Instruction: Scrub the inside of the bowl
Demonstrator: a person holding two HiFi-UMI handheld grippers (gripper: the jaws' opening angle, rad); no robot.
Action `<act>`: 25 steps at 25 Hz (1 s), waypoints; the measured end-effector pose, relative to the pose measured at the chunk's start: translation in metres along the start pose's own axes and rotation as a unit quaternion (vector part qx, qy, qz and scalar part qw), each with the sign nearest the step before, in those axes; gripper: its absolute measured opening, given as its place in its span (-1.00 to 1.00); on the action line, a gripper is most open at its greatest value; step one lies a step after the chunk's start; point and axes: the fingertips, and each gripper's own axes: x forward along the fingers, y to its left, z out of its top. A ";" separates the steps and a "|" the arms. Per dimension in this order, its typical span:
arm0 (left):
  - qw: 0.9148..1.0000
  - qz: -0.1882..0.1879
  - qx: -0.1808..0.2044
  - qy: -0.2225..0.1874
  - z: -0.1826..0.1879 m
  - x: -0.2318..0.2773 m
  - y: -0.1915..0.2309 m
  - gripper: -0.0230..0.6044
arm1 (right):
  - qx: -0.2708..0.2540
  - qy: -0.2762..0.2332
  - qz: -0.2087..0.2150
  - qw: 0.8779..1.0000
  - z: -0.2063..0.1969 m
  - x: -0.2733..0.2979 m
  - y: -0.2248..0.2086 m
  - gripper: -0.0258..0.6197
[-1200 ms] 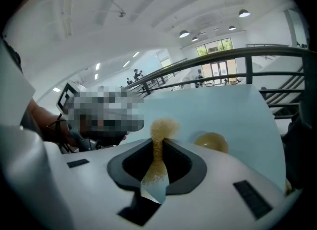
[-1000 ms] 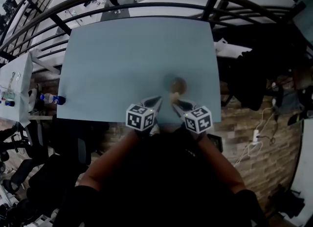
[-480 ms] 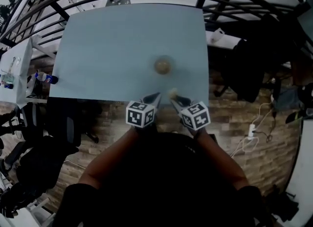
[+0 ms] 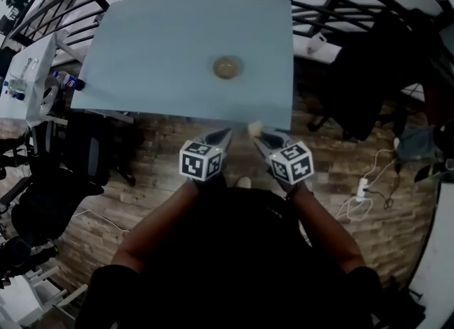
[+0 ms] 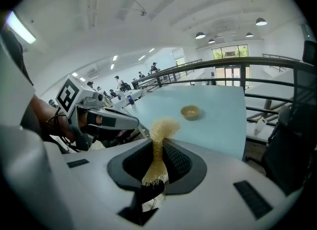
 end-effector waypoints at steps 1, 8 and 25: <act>1.000 0.002 0.000 -0.001 -0.004 -0.007 -0.004 -0.94 | 0.000 0.000 0.003 1.000 -0.004 -0.005 0.004 -0.72; 1.000 -0.002 0.007 -0.005 -0.020 -0.038 -0.026 -0.94 | 0.001 -0.001 0.016 1.000 -0.020 -0.028 0.033 -0.72; 0.998 -0.054 0.028 0.012 -0.076 -0.125 -0.010 -0.94 | 0.026 -0.004 0.020 0.999 -0.028 -0.009 0.144 -0.72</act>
